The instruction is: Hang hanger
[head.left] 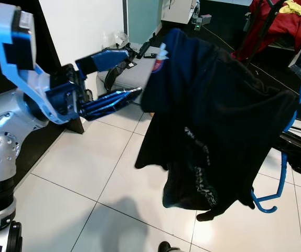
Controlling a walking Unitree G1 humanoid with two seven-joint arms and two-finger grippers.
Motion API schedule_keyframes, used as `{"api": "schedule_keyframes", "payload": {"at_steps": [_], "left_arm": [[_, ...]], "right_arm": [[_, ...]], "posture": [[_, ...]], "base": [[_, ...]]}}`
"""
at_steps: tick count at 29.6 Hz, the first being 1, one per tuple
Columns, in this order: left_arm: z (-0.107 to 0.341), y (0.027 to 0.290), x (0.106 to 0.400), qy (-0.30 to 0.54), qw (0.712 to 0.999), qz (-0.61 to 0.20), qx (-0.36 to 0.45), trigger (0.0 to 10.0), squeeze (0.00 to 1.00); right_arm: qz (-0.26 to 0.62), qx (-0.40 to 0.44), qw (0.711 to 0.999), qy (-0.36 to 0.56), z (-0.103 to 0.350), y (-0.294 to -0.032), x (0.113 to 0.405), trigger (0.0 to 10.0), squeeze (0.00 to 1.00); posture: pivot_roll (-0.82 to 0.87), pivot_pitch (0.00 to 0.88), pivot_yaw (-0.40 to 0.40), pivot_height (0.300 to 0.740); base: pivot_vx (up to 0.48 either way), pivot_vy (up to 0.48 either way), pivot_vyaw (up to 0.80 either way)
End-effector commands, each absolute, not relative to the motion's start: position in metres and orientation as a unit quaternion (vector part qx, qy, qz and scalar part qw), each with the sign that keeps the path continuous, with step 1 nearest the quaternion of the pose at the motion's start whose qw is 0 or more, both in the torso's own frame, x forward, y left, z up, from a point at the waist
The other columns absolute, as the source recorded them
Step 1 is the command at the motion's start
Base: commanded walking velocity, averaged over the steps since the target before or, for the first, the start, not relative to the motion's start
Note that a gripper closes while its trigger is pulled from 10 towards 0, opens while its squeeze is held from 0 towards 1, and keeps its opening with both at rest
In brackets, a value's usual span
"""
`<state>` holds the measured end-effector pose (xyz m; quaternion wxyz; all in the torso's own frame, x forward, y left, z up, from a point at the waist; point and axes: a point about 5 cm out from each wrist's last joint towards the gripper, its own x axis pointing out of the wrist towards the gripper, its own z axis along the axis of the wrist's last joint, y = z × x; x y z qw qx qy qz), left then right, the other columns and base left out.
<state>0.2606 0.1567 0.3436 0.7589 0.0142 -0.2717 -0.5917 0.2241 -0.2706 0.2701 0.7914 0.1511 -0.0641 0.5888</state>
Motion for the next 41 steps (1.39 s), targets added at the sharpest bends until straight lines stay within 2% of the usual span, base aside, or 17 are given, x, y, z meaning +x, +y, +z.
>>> {"api": "schedule_keyframes", "payload": {"at_steps": [1,4,11,12,17,20,28,36,37,38,39,41], "left_arm": [[0.34,0.152,0.261,-0.263,0.751,-0.605,0.011,10.0,0.0],[0.33,0.145,0.265,-0.244,0.753,-0.611,0.011,10.0,0.0],[0.322,0.143,0.267,-0.23,0.758,-0.61,0.024,10.0,0.0],[0.319,0.15,0.271,-0.226,0.768,-0.598,0.034,10.0,0.0],[0.318,0.167,0.276,-0.224,0.787,-0.572,0.047,10.0,0.0],[0.318,0.17,0.277,-0.223,0.789,-0.57,0.049,10.0,0.0],[0.317,0.189,0.292,-0.233,0.825,-0.51,0.069,10.0,0.0],[0.312,0.19,0.293,-0.231,0.823,-0.514,0.067,10.0,0.0],[0.311,0.188,0.293,-0.234,0.819,-0.521,0.059,6.2,0.0],[0.311,0.187,0.292,-0.238,0.814,-0.527,0.052,0.4,0.0],[0.31,0.185,0.292,-0.24,0.81,-0.534,0.048,0.0,0.0],[0.31,0.184,0.292,-0.242,0.806,-0.539,0.046,0.0,0.0]], "right_arm": [[0.618,0.145,0.77,-0.065,0.276,-0.264,0.218,10.0,0.0],[0.636,0.141,0.756,-0.065,0.282,-0.258,0.215,10.0,0.0],[0.643,0.141,0.75,-0.065,0.285,-0.255,0.213,10.0,0.0],[0.645,0.139,0.749,-0.064,0.287,-0.254,0.211,10.0,0.0],[0.647,0.135,0.748,-0.062,0.291,-0.253,0.207,10.0,0.0],[0.648,0.134,0.747,-0.062,0.292,-0.253,0.206,10.0,0.0],[0.656,0.124,0.742,-0.064,0.3,-0.25,0.203,10.0,0.0],[0.656,0.123,0.742,-0.064,0.303,-0.249,0.202,10.0,0.0],[0.656,0.122,0.742,-0.065,0.303,-0.248,0.203,10.0,0.0],[0.656,0.122,0.742,-0.065,0.304,-0.248,0.203,10.0,0.0],[0.655,0.121,0.743,-0.066,0.304,-0.247,0.203,10.0,0.0],[0.655,0.121,0.743,-0.066,0.305,-0.247,0.203,10.0,0.0]], "posture": [[-0.01,0.18,-0.007,0.74],[-0.02,0.18,-0.005,0.74],[-0.02,0.18,-0.005,0.74],[-0.02,0.181,-0.004,0.74],[-0.02,0.182,-0.005,0.74],[-0.02,0.182,-0.005,0.74],[-0.03,0.175,-0.01,0.74],[-0.03,0.172,-0.01,0.74],[-0.03,0.171,-0.01,0.74],[-0.03,0.171,-0.01,0.74],[-0.03,0.171,-0.01,0.74],[-0.03,0.171,-0.01,0.74]], "base": [[0.0,0.0,0.0],[0.0,0.0,0.0],[0.0,0.0,0.0],[0.0,0.0,0.0],[0.0,0.0,0.0],[0.0,0.0,0.0],[0.0,0.0,0.0],[0.0,0.0,0.0],[0.0,0.0,0.0],[0.0,0.0,0.0],[0.0,0.0,0.0],[0.0,0.0,0.0]]}}
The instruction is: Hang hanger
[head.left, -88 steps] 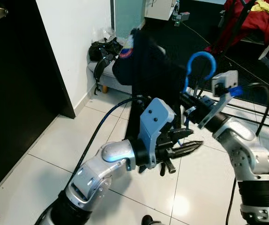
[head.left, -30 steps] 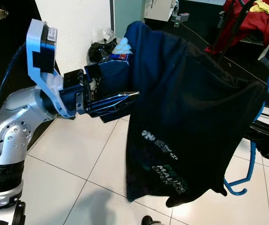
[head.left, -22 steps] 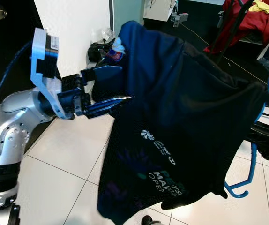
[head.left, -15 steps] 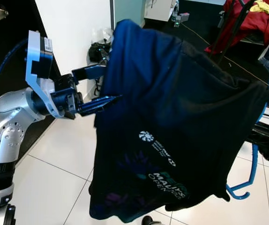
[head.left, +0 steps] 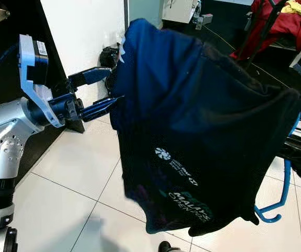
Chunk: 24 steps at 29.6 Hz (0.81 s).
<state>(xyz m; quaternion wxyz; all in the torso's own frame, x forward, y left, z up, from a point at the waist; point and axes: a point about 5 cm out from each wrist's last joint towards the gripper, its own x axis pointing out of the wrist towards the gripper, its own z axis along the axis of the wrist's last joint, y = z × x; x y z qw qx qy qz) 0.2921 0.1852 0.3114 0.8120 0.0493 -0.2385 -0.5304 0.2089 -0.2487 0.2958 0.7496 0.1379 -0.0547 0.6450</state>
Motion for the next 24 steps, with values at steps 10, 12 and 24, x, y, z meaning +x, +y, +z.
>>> {"api": "schedule_keyframes", "payload": {"at_steps": [10,12,24], "left_arm": [[0.31,0.172,0.293,-0.253,0.797,-0.547,0.036,0.0,0.0],[0.312,0.172,0.294,-0.257,0.798,-0.543,0.037,0.0,0.0],[0.341,0.188,0.294,-0.302,0.805,-0.507,0.057,0.0,0.0]], "right_arm": [[0.653,0.121,0.745,-0.07,0.306,-0.244,0.204,10.0,0.0],[0.651,0.121,0.746,-0.069,0.304,-0.244,0.204,10.0,0.0],[0.628,0.121,0.766,-0.055,0.294,-0.247,0.205,10.0,0.0]], "posture": [[-0.04,0.179,-0.006,0.74],[-0.04,0.18,-0.006,0.74],[-0.03,0.18,-0.001,0.74]], "base": [[0.0,0.0,0.0],[0.0,0.0,0.0],[0.0,0.0,0.0]]}}
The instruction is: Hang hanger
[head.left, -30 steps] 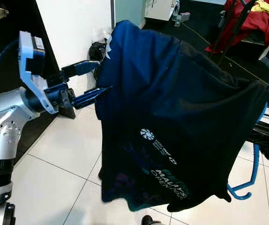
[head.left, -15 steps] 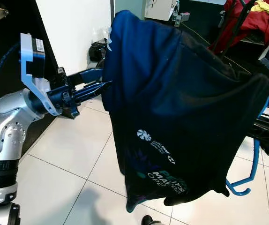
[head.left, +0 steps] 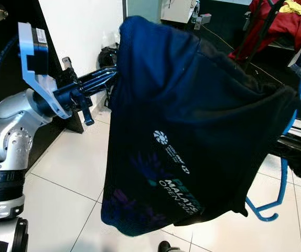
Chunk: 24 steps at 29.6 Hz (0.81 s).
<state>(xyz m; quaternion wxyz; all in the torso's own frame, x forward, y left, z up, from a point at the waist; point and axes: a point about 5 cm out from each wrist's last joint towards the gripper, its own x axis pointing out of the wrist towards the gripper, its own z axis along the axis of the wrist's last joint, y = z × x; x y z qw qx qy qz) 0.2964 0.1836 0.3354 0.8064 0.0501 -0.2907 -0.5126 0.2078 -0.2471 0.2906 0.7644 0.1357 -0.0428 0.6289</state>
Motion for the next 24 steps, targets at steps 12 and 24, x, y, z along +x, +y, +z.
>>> {"api": "schedule_keyframes", "payload": {"at_steps": [12,24], "left_arm": [[0.365,0.192,0.28,-0.343,0.782,-0.519,0.045,0.0,0.0],[0.37,0.187,0.278,-0.362,0.77,-0.526,0.007,0.0,0.0]], "right_arm": [[0.512,0.1,0.852,-0.049,0.265,-0.264,0.223,10.0,0.0],[0.541,0.115,0.833,-0.005,0.238,-0.234,0.222,10.0,0.0]], "posture": [[-0.02,0.179,0.0,0.74],[-0.02,0.179,0.002,0.74]], "base": [[0.0,0.0,0.0],[0.0,0.0,0.0]]}}
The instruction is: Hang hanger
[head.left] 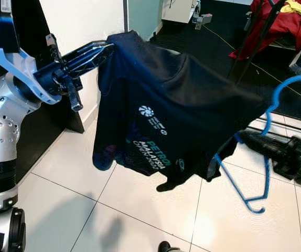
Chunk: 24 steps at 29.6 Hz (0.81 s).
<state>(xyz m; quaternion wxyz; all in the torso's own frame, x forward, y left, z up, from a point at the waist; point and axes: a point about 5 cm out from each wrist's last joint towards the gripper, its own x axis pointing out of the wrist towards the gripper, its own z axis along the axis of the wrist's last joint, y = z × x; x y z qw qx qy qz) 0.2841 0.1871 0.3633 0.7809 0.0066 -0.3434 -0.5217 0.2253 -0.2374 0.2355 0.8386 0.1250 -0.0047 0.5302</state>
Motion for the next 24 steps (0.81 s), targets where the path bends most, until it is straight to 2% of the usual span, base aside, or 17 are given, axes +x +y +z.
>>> {"api": "schedule_keyframes", "payload": {"at_steps": [1,2,3,5,8,12,13,18,19,24], "left_arm": [[0.371,0.185,0.278,-0.364,0.768,-0.526,-0.001,0.0,0.0],[0.371,0.185,0.278,-0.364,0.768,-0.526,-0.001,0.0,0.0],[0.372,0.184,0.279,-0.367,0.767,-0.526,-0.015,0.0,0.0],[0.373,0.183,0.279,-0.368,0.767,-0.526,-0.019,0.0,0.0],[0.373,0.183,0.279,-0.369,0.767,-0.525,-0.025,0.0,0.0],[0.373,0.181,0.28,-0.367,0.767,-0.525,-0.032,0.0,0.0],[0.373,0.18,0.281,-0.364,0.771,-0.522,-0.031,0.0,0.0],[0.372,0.18,0.281,-0.361,0.773,-0.52,-0.031,0.0,0.0],[0.371,0.181,0.283,-0.36,0.781,-0.51,-0.029,0.0,0.0],[0.37,0.187,0.289,-0.359,0.801,-0.478,-0.026,0.0,0.0]], "right_arm": [[0.562,0.121,0.818,0.001,0.236,-0.225,0.219,10.0,0.0],[0.562,0.121,0.818,0.001,0.236,-0.225,0.219,10.0,0.0],[0.606,0.127,0.785,0.014,0.233,-0.209,0.212,10.0,0.0],[0.618,0.128,0.775,0.018,0.232,-0.205,0.209,10.0,0.0],[0.625,0.127,0.771,0.014,0.232,-0.202,0.209,10.0,0.0],[0.613,0.135,0.778,-0.032,0.242,-0.203,0.214,10.0,0.0],[0.612,0.154,0.773,-0.066,0.252,-0.206,0.215,10.0,0.0],[0.612,0.166,0.768,-0.089,0.259,-0.208,0.214,10.0,0.0],[0.614,0.183,0.76,-0.113,0.266,-0.213,0.213,10.0,0.0],[0.61,0.2,0.754,-0.138,0.271,-0.222,0.21,10.0,0.0]], "posture": [[-0.02,0.177,0.004,0.74],[-0.02,0.177,0.004,0.74],[-0.02,0.177,0.005,0.74],[-0.02,0.177,0.005,0.74],[-0.02,0.178,0.006,0.74],[-0.02,0.178,0.006,0.74],[-0.02,0.179,0.008,0.74],[-0.02,0.179,0.008,0.74],[-0.02,0.179,0.009,0.74],[-0.02,0.176,0.006,0.74]], "base": [[0.0,0.0,0.0],[0.0,0.0,0.0],[0.0,0.0,0.0],[0.0,0.0,0.0],[0.0,0.0,0.0],[0.0,0.0,0.0],[0.0,0.0,0.0],[0.0,0.0,0.0],[0.0,0.0,0.0],[0.0,0.0,0.0]]}}
